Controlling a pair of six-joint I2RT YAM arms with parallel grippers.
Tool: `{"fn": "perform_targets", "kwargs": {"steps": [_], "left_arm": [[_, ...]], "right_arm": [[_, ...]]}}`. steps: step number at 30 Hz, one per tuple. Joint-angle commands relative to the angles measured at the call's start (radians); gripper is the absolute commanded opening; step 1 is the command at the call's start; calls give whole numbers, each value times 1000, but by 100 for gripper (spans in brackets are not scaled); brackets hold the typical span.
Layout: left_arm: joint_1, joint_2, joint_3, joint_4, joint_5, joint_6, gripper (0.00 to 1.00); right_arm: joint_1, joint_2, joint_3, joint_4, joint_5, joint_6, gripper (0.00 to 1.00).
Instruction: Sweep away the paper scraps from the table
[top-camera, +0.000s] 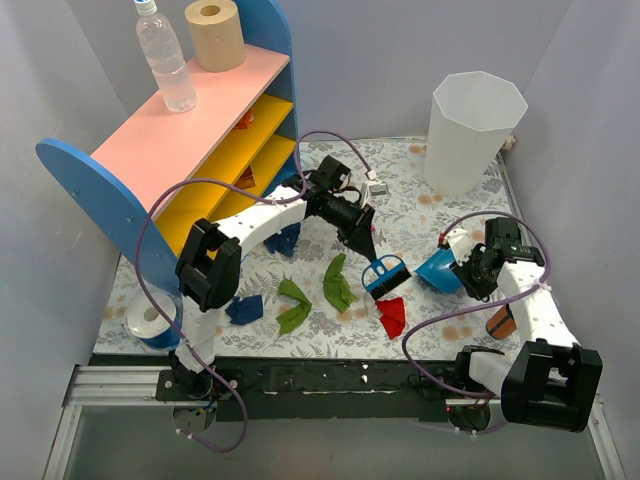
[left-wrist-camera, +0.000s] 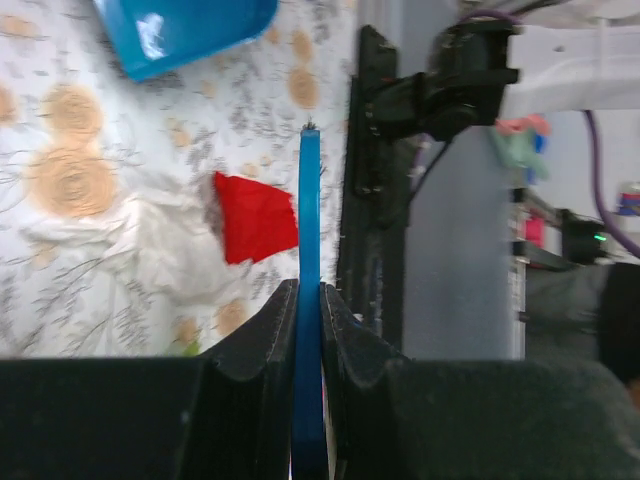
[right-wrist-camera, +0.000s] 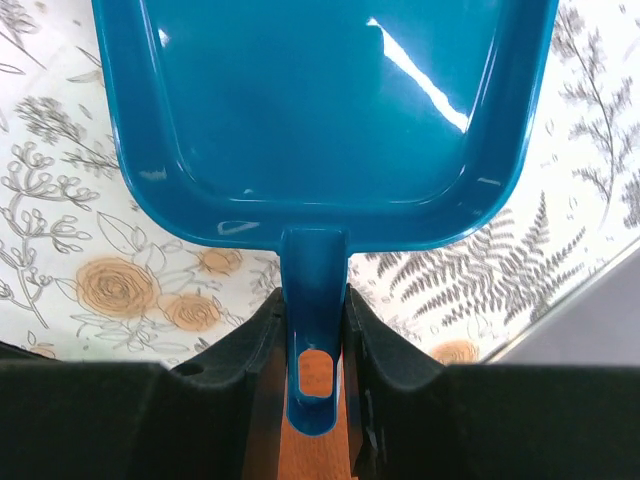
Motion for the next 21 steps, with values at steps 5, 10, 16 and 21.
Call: {"fn": "perform_targets", "kwargs": {"steps": [5, 10, 16, 21], "left_arm": [[-45, 118, -33, 197, 230, -228, 0], [-48, 141, -67, 182, 111, -234, 0], [-48, 161, 2, 118, -95, -157, 0], [-19, 239, 216, 27, -322, -10, 0]], "right_arm": [[-5, 63, 178, -56, 131, 141, 18], [-5, 30, 170, -70, 129, 149, 15], [-5, -17, 146, -88, 59, 161, 14], [-5, -52, 149, -122, 27, 95, 12]]}}
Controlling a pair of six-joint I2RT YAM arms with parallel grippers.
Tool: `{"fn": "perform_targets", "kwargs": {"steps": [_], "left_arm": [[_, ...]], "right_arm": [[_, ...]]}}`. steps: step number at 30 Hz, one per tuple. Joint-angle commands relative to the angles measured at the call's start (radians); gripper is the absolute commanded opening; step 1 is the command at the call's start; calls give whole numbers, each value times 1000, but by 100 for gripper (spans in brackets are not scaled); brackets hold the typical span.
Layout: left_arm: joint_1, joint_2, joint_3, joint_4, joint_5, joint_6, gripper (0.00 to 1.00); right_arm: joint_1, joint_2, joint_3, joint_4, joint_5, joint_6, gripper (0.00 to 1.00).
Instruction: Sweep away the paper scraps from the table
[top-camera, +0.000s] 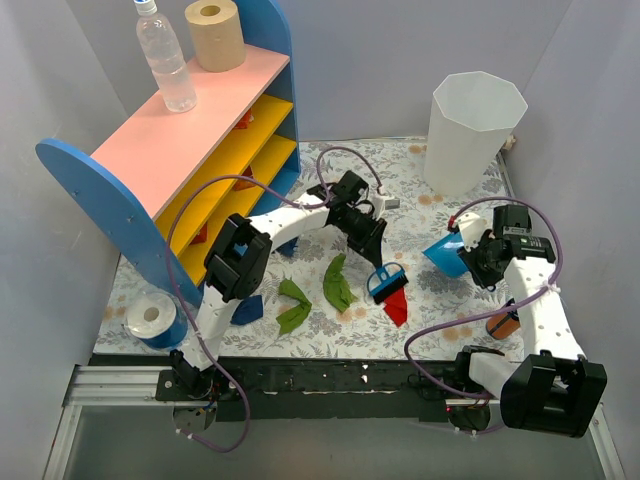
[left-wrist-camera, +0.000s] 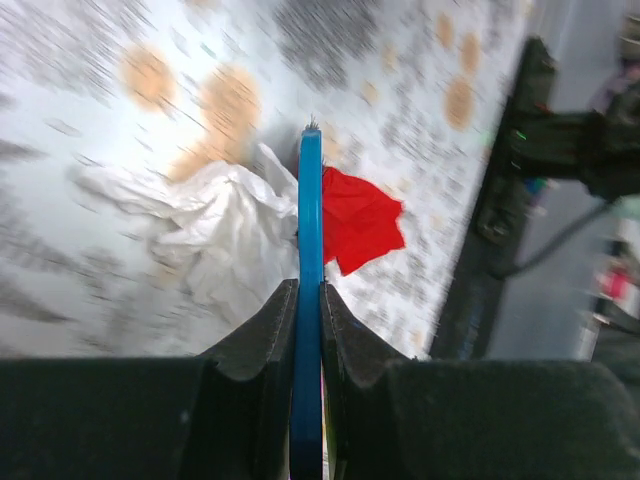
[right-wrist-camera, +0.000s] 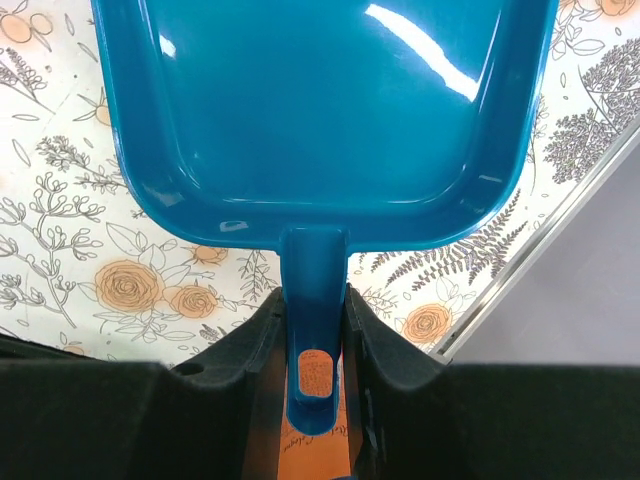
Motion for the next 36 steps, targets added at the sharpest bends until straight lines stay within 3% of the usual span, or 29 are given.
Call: {"fn": "perform_targets", "kwargs": {"steps": [1, 5, 8, 12, 17, 23, 31, 36], "left_arm": [[34, 45, 210, -99, -229, 143, 0], [84, 90, 384, -162, -237, 166, 0], [121, 33, 373, -119, -90, 137, 0], [124, -27, 365, -154, -20, 125, 0], [127, -73, 349, -178, -91, 118, 0], [155, -76, 373, -150, -85, 79, 0], [160, -87, 355, -73, -491, 63, 0], [161, -39, 376, -29, -495, 29, 0]], "right_arm": [[-5, -48, -1, -32, -38, -69, 11], [-5, -51, 5, -73, -55, -123, 11], [-5, -47, 9, -167, -78, -155, 12], [-5, -77, -50, -220, -75, -229, 11], [1, -48, -113, -273, -89, -281, 9], [88, 48, -81, -251, -84, -215, 7], [161, 177, 9, -201, -74, -48, 1], [165, 193, 34, -185, -61, -19, 1]]}}
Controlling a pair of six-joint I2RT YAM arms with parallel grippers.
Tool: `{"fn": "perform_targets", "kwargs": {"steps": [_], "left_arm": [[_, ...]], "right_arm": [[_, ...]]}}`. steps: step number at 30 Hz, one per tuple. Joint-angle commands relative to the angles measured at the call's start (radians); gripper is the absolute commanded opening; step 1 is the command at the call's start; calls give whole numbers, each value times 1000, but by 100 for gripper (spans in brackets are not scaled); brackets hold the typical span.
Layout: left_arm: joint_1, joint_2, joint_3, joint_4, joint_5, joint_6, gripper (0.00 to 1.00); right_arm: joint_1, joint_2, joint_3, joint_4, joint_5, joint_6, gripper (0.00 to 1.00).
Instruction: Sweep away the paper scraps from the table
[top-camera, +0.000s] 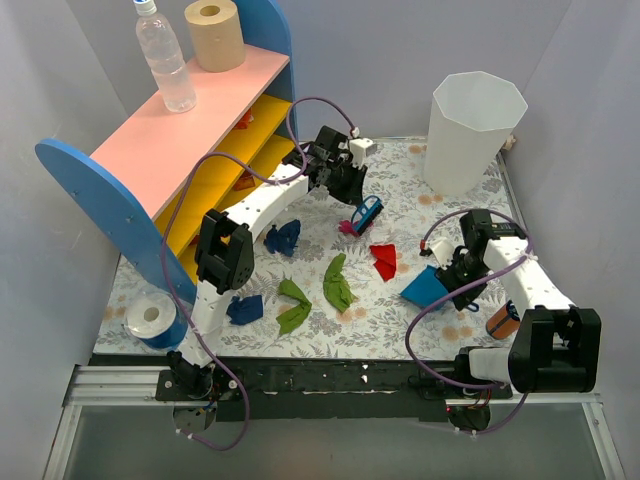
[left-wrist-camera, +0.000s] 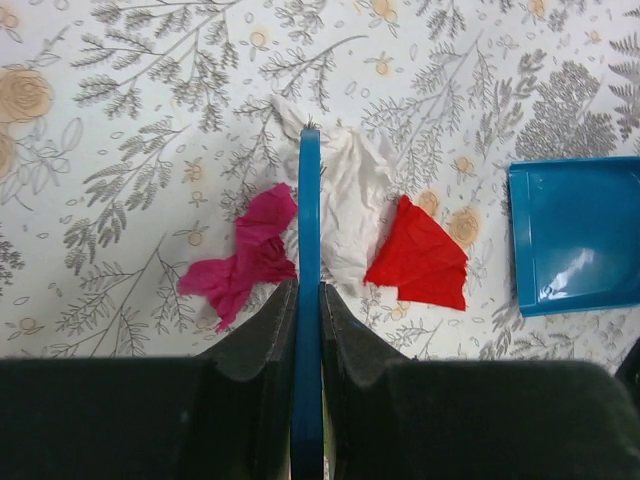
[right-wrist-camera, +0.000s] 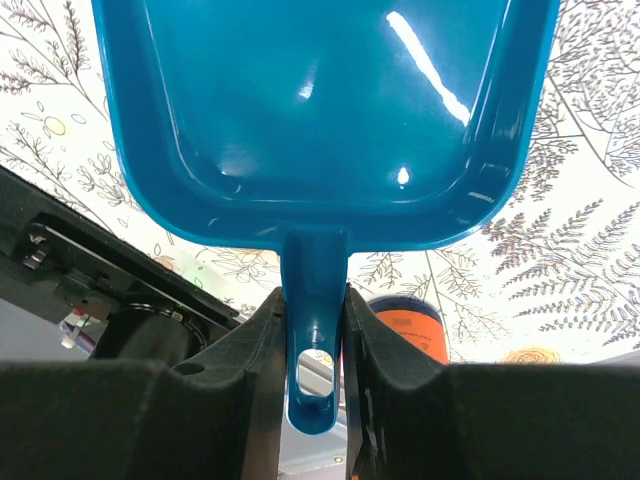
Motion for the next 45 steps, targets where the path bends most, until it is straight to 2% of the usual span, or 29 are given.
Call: {"fn": "perform_targets", "kwargs": {"steps": [1, 7, 13, 15, 19, 22, 25, 29, 30, 32, 33, 37, 40, 45], "left_arm": [[29, -57, 42, 61, -77, -35, 0], [9, 1, 64, 70, -21, -48, 0], [-31, -5, 8, 41, 94, -40, 0], [-41, -20, -16, 34, 164, -43, 0], [-52, -40, -59, 26, 490, -78, 0], [-51, -60, -79, 50, 537, -126, 0], [-48, -106, -72, 37, 500, -103, 0], [-38, -159, -73, 32, 375, -71, 0], [-38, -166, -75, 35, 285, -54, 0], [-38, -163, -70, 40, 197, -28, 0], [-40, -148, -55, 46, 89, -19, 0], [-40, -75, 28, 52, -108, 43, 0], [-40, -33, 60, 63, -170, 61, 0], [-51, -5, 45, 70, -182, 57, 0]], "right_arm": [[9, 0, 39, 20, 5, 55, 1], [18, 3, -3, 23, -11, 58, 1], [19, 23, -3, 35, -30, 71, 1], [18, 46, 8, 43, -27, 77, 1], [31, 90, 28, 66, -25, 75, 1], [51, 123, 48, 78, -21, 64, 1], [68, 147, 66, 78, -16, 61, 1], [81, 157, 77, 74, -16, 66, 1], [81, 155, 74, 74, -16, 67, 1], [87, 149, 71, 72, -13, 71, 1], [85, 144, 69, 71, -10, 72, 1], [87, 129, 55, 65, 1, 75, 1], [90, 117, 42, 60, 9, 77, 1], [90, 98, 17, 63, 25, 78, 1]]}}
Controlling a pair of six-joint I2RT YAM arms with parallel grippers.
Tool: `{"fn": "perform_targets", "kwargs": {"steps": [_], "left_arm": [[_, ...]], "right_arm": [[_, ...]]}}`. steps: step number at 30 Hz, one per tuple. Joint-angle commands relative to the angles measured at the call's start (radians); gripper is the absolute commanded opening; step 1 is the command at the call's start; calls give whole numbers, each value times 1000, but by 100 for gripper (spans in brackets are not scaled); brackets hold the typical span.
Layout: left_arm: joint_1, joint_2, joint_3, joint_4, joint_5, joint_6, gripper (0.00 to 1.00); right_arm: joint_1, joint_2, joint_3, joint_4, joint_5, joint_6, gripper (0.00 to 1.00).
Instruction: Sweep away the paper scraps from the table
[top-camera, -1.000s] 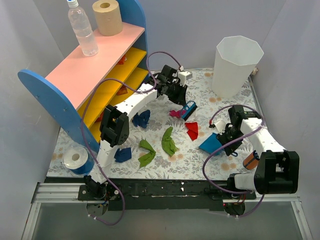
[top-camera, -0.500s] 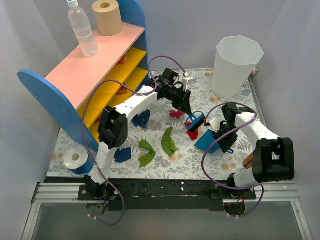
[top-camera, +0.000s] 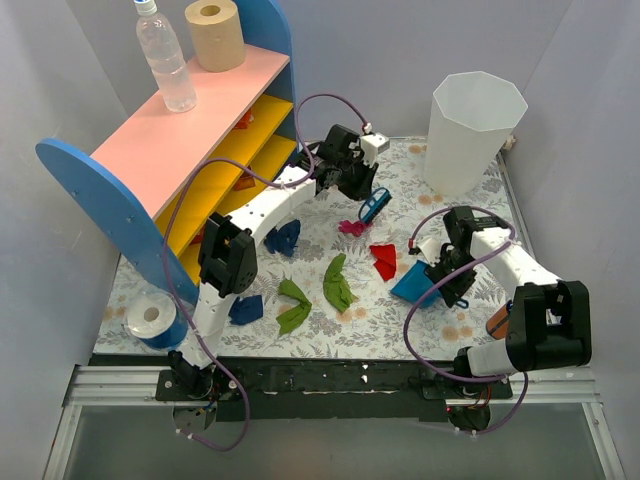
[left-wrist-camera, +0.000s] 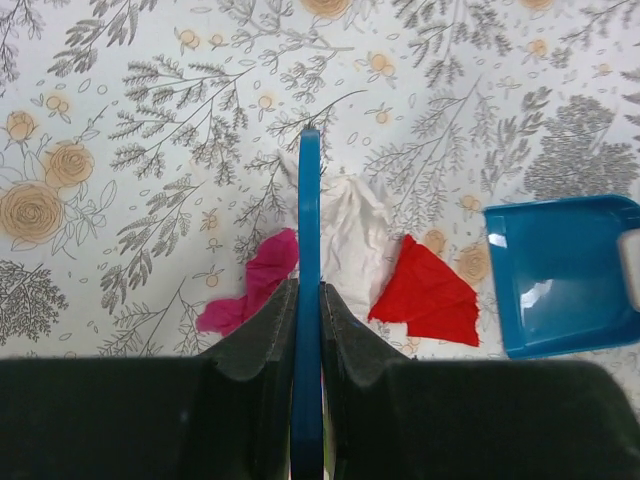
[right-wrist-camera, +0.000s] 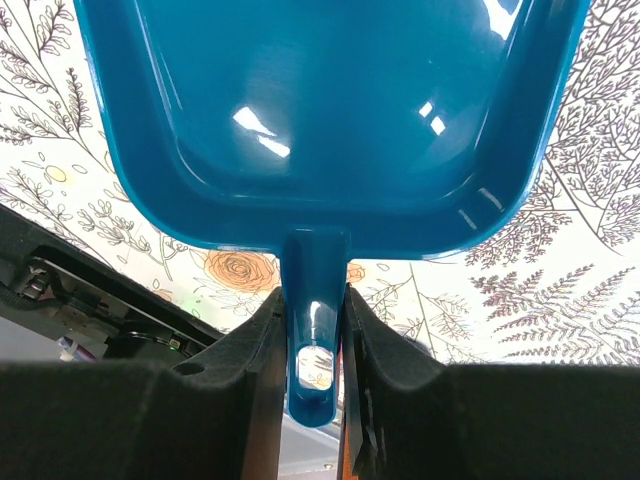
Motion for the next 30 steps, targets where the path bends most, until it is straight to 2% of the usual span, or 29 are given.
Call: {"fn": "perform_targets", "kwargs": {"steps": [1, 8, 14, 18, 19, 21, 22, 30], "left_arm": [[-7, 17, 7, 4, -76, 28, 0], [-21, 24, -66, -25, 34, -15, 0], [-44, 14, -133, -27, 264, -122, 0], [-65, 14, -165, 19, 514, -204, 0], [-71, 16, -168, 33, 615, -220, 0], [-74, 14, -168, 69, 674, -277, 0], [-74, 11, -167, 71, 680, -285, 0], [-47, -70, -139, -50, 396, -136, 0]], "right_arm": [[5, -34, -19, -9, 14, 16, 1], [3, -20, -20, 0, 22, 15, 1], [5, 4, -14, 18, 20, 8, 1], [5, 29, -2, 21, 16, 7, 1], [5, 30, 3, 21, 17, 7, 1], [5, 33, 10, 21, 16, 7, 1], [5, 33, 9, 23, 16, 7, 1], [5, -26, -45, 38, 12, 1, 1]]}}
